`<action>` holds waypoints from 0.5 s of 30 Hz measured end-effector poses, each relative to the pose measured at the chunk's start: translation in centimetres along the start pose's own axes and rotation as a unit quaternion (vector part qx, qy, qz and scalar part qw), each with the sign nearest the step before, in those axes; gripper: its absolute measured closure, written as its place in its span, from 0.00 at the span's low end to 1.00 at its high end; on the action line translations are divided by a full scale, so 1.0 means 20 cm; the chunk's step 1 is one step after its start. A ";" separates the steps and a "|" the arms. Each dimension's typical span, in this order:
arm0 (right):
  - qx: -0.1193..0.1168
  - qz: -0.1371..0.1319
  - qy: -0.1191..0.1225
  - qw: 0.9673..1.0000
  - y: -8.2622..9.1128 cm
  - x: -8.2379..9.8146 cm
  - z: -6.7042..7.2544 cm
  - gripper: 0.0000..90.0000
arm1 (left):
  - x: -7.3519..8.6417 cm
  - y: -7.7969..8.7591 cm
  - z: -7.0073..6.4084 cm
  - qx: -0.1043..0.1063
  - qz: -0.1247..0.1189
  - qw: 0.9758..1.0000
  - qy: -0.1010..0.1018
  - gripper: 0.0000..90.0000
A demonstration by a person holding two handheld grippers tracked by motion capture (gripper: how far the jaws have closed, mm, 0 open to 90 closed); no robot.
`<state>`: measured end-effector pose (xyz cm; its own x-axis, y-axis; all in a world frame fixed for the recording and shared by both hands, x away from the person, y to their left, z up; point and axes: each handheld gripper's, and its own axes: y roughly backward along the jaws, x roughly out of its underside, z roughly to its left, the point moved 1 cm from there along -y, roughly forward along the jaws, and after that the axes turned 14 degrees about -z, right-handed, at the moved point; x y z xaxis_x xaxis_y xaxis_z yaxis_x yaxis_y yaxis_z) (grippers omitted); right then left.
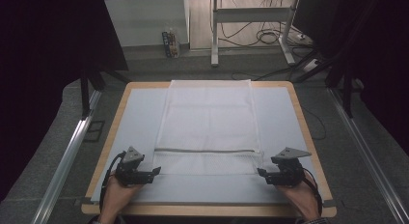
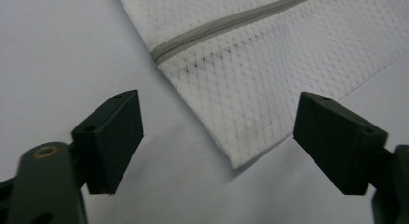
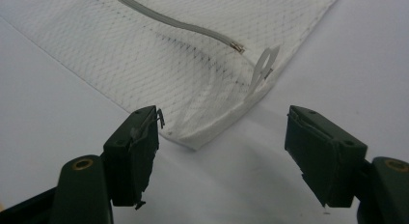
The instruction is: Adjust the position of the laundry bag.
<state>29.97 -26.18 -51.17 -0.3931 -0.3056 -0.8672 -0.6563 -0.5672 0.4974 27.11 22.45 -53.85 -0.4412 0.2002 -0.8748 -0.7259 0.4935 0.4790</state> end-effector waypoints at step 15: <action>0.015 -0.026 -0.009 1.000 -0.06 -0.07 -0.01 0.60 | -0.05 -0.08 0.07 -0.016 -0.008 1.000 0.020 0.52</action>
<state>31.38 -25.16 -50.45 -0.3698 -0.2623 -0.8913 -0.6952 -0.5583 0.4527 29.42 22.61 -53.89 -0.4489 0.1583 -0.8794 -0.7500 0.4683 0.4672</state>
